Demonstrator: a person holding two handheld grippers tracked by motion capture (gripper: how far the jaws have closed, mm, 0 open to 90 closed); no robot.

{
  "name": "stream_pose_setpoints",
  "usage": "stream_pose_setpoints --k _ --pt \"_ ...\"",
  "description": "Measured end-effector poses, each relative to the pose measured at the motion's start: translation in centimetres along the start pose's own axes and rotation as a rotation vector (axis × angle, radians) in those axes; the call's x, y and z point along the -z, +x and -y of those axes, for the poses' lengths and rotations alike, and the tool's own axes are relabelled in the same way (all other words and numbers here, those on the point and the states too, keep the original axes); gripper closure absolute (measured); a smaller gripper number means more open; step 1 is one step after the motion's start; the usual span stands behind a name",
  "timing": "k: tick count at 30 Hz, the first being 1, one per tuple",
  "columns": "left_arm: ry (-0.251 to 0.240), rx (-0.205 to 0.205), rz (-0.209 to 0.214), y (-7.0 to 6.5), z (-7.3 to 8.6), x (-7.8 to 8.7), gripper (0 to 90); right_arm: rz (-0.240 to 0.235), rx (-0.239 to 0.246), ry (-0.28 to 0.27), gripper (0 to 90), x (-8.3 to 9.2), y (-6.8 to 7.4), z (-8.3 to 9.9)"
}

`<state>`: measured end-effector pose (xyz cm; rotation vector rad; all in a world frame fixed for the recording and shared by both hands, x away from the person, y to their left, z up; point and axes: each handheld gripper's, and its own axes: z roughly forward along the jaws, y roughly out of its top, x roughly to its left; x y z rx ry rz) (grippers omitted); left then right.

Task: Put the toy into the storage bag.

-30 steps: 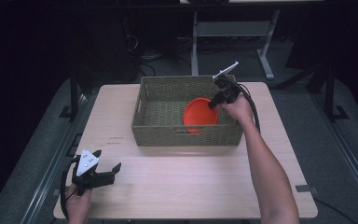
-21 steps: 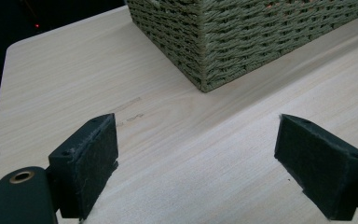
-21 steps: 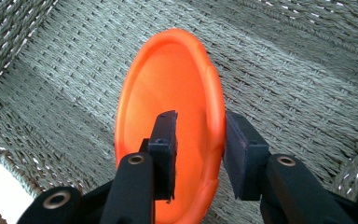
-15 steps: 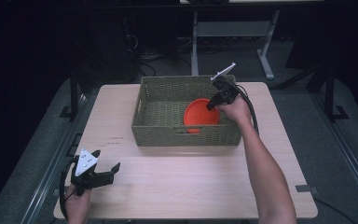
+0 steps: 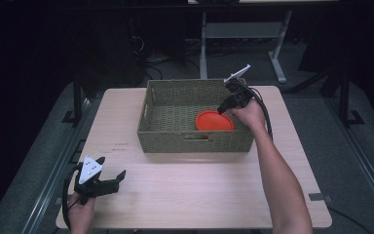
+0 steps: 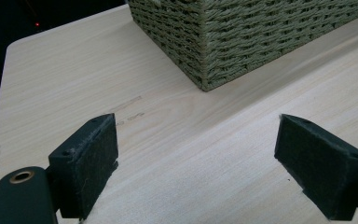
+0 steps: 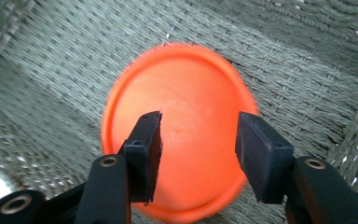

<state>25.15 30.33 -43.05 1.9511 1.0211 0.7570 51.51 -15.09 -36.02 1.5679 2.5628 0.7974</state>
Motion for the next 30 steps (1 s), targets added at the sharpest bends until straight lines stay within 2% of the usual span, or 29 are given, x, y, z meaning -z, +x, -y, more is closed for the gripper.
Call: stream_pose_setpoints --k 8,10,14,15,20,23,30 --pt "-0.005 0.005 0.003 -0.2 0.0 0.0 12.8 -0.034 0.008 -0.032 41.5 1.5 0.3 0.5" --pt "-0.003 -0.001 -0.001 -0.1 0.0 0.1 12.8 -0.070 0.010 -0.060 38.3 2.2 0.5 0.9" --pt "0.001 0.000 0.000 -0.2 0.0 0.0 12.8 -0.089 0.035 -0.072 35.2 2.8 0.9 1.5" --pt "-0.004 0.005 -0.001 -0.2 0.0 0.0 12.8 -0.121 0.040 -0.081 33.6 3.2 1.0 1.8" --pt "-0.004 0.002 -0.002 -0.2 0.0 0.1 12.8 -0.151 0.041 -0.082 31.8 3.8 0.9 2.3" --pt "-0.006 0.006 -0.003 -0.2 0.0 0.1 12.8 -0.186 0.036 -0.101 30.4 4.5 0.8 3.1" --pt "-0.005 0.007 -0.004 -0.2 0.0 0.0 12.8 -0.202 0.054 -0.123 26.7 5.6 1.0 4.5"
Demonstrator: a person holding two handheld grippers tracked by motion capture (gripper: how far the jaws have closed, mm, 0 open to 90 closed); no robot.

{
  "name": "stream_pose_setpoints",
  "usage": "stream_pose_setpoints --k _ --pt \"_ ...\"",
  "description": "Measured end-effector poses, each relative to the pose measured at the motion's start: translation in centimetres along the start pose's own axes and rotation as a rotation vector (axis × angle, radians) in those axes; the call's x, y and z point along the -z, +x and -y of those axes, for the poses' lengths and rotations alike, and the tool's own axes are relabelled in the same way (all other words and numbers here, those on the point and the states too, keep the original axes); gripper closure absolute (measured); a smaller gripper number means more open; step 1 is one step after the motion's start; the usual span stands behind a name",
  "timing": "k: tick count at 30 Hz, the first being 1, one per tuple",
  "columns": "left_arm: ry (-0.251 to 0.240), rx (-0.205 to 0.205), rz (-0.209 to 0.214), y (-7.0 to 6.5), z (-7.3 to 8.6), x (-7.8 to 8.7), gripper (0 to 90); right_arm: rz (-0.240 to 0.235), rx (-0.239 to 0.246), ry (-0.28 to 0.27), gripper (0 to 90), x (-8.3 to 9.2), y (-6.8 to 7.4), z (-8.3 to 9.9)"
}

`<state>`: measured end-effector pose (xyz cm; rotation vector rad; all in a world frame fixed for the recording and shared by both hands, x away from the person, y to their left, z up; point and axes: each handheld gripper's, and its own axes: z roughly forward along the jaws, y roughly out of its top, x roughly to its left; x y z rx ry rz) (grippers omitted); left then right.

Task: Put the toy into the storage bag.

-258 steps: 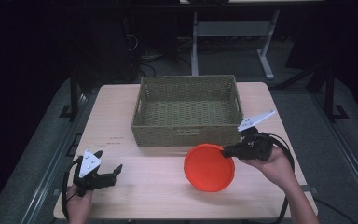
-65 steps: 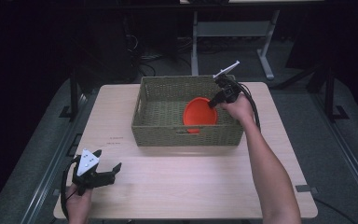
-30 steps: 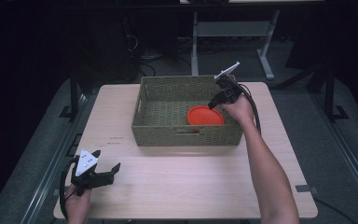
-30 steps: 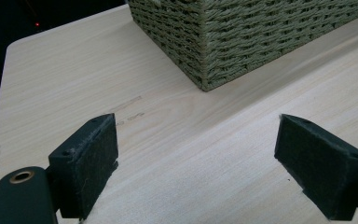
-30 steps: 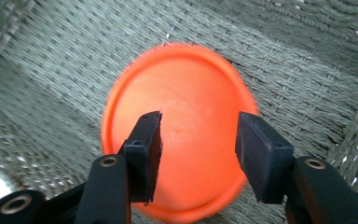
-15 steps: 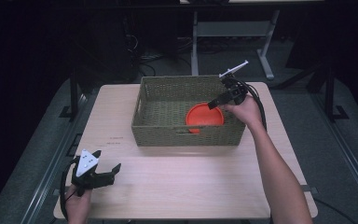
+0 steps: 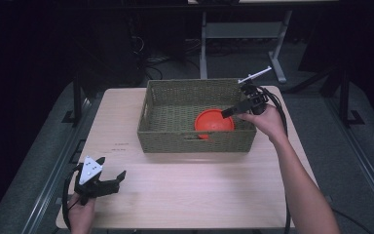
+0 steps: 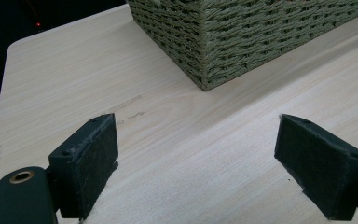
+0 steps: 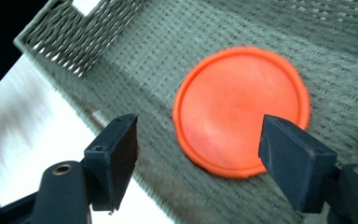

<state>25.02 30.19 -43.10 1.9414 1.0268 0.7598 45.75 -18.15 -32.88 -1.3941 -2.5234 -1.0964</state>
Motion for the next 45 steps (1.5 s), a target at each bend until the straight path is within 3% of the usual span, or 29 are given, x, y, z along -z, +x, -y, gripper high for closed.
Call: stream_pose_setpoints --k 7,14,23,45 --pt "0.006 -0.003 -0.001 0.0 0.0 0.0 12.8 -0.011 0.023 -0.019 24.0 0.9 0.8 0.9" --pt "0.006 -0.003 -0.001 0.0 0.0 0.0 12.8 -0.026 0.080 -0.021 21.8 1.6 2.4 1.8" --pt "0.010 -0.007 -0.005 0.0 0.1 0.0 12.8 -0.056 0.106 -0.030 20.6 2.3 3.4 3.7" --pt "0.006 -0.005 -0.008 0.0 0.1 0.1 12.8 -0.068 0.162 -0.044 19.1 4.0 5.5 7.2"
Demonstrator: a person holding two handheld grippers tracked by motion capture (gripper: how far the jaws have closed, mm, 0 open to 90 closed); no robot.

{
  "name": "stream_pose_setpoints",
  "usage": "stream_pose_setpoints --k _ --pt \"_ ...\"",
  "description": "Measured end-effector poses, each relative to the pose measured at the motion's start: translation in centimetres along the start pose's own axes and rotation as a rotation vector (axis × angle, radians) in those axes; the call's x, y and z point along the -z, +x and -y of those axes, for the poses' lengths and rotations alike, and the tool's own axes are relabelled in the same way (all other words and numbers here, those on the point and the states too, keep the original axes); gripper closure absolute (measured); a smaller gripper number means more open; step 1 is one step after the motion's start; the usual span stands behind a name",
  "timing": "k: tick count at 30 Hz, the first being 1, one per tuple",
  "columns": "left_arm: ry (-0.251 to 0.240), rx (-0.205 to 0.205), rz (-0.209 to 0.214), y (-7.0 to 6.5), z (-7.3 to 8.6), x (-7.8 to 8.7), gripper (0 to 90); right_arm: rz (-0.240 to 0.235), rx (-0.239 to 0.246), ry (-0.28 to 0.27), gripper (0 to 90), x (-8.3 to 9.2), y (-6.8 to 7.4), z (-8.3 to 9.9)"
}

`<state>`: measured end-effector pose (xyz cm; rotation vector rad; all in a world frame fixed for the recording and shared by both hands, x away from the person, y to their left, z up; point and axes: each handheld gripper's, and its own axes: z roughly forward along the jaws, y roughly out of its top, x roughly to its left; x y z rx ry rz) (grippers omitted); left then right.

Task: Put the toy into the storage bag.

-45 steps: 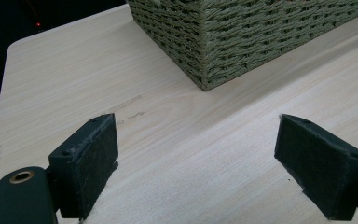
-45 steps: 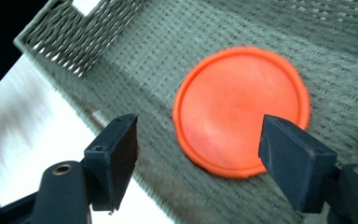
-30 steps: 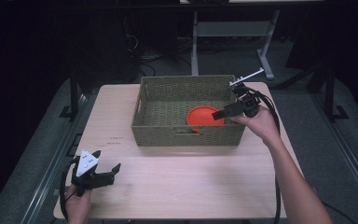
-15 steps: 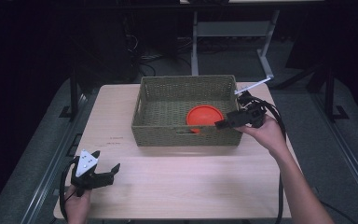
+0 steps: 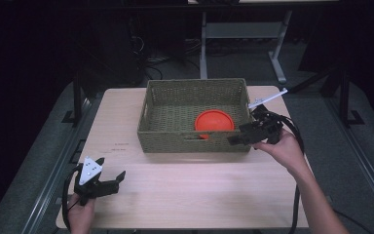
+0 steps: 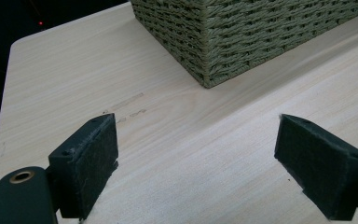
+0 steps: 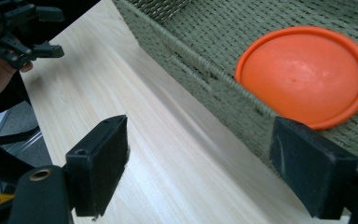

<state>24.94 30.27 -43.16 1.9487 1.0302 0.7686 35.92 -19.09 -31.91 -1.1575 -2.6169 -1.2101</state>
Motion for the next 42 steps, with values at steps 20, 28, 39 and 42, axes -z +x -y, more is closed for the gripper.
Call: stream_pose_setpoints --k 20,28,39,42 --pt "0.007 -0.010 0.004 -0.2 0.0 -0.1 12.8 -0.012 0.061 -0.022 20.1 0.1 1.4 5.1" --pt "0.002 -0.001 0.004 -0.3 0.0 -0.2 12.8 -0.001 0.057 -0.007 20.0 -0.5 0.9 7.7" --pt "0.007 -0.010 0.011 -0.5 0.0 -0.4 12.8 -0.015 0.006 -0.065 19.8 -0.7 -0.3 11.7" --pt "0.007 -0.006 0.012 -0.4 0.0 -0.5 12.8 -0.026 0.024 -0.168 18.8 -1.6 0.3 13.4"
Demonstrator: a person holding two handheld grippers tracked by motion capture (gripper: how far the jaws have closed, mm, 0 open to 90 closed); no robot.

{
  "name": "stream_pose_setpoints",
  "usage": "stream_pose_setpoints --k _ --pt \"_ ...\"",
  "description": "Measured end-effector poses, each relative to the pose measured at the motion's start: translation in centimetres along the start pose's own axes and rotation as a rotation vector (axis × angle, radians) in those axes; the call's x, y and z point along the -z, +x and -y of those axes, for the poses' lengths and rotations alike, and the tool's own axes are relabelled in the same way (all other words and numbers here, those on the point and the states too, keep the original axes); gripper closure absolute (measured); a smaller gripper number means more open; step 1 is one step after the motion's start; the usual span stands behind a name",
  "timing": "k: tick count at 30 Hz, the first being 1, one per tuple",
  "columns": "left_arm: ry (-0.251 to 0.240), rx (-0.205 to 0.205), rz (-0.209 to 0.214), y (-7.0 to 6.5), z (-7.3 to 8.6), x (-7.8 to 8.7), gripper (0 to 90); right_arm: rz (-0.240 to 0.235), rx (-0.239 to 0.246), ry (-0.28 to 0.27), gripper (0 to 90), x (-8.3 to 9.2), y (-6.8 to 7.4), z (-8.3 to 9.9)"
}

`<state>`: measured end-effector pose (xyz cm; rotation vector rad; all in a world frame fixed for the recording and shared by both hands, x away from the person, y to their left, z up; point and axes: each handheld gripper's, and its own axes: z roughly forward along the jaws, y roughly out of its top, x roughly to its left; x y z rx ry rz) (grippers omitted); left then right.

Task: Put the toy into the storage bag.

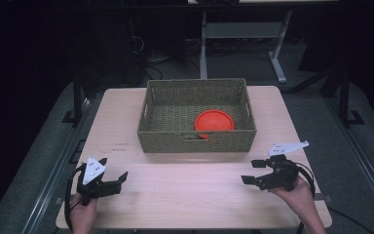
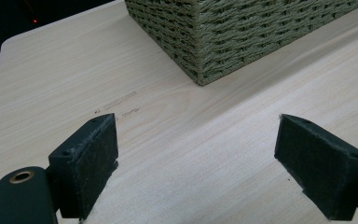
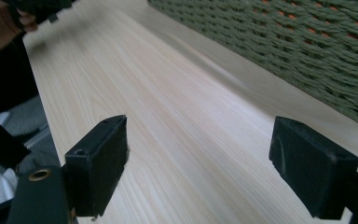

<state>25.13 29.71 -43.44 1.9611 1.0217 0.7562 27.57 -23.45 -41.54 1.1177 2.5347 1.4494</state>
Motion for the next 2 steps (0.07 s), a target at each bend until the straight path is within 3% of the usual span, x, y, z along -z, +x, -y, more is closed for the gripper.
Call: stream_pose_setpoints --k 1,2 --pt "-0.001 -0.001 0.001 0.0 0.0 0.0 12.8 0.000 0.000 0.000 18.8 0.0 0.0 0.0" --pt "-0.001 -0.002 0.003 0.0 0.0 0.0 12.8 0.012 -0.009 -0.001 18.7 -0.5 0.0 1.1"
